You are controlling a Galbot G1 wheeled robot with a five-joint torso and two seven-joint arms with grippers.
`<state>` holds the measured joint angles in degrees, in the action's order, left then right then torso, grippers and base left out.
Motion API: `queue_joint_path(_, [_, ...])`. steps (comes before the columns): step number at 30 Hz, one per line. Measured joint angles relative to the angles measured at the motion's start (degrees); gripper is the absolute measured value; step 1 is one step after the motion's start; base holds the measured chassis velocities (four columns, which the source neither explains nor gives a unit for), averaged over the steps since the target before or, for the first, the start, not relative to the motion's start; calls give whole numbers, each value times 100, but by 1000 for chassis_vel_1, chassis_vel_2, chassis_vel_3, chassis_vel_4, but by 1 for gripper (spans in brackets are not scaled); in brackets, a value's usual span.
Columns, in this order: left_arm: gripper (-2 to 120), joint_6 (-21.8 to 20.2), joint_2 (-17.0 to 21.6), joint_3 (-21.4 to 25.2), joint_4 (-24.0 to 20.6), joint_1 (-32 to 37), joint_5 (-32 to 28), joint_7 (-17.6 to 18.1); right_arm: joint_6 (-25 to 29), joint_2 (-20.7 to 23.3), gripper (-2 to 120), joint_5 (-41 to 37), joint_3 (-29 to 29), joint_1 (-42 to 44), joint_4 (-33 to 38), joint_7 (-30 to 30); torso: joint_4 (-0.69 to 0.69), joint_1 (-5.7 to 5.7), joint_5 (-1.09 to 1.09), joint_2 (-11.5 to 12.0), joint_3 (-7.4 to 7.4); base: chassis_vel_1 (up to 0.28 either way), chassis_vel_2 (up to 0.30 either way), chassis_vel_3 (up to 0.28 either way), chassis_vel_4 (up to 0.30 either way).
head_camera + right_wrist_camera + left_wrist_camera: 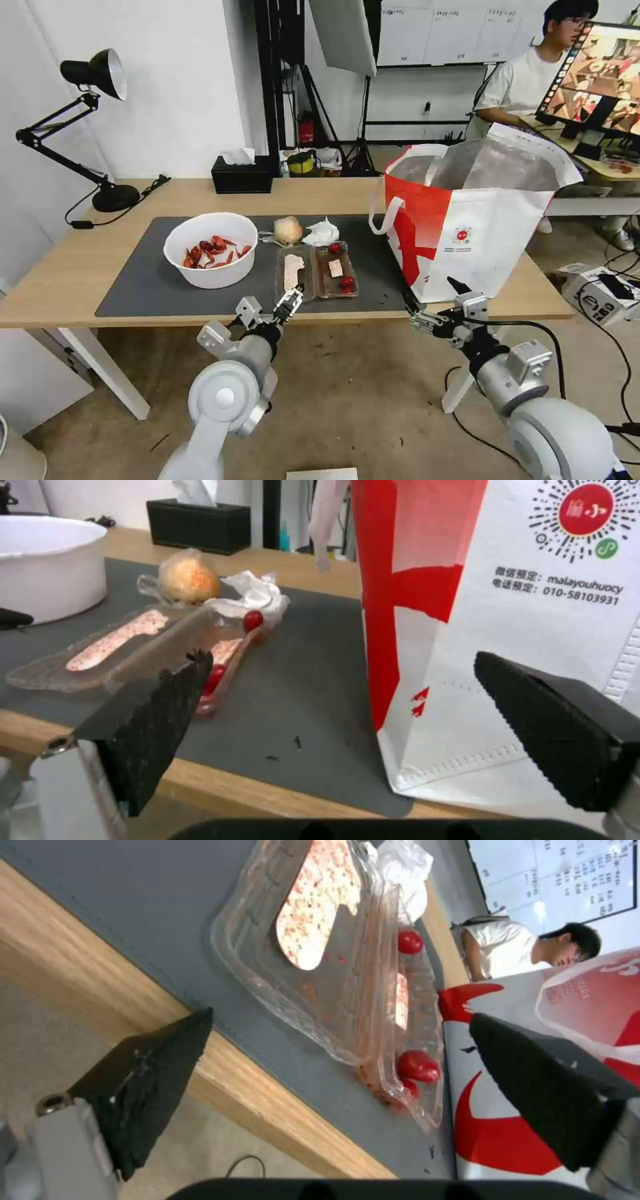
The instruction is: Pick up the trash from the table and place it into the takeout bag.
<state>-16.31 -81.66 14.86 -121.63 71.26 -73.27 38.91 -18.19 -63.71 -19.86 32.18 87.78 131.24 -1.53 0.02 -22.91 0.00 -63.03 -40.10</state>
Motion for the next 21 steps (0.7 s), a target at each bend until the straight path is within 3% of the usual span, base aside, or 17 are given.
queue_joint_path(21, [100,16,-98,-73,28,-81,-27,-22,8,-5,100,15,5,10,-44,7,-2,-1,0,1,0,0,0,0,0])
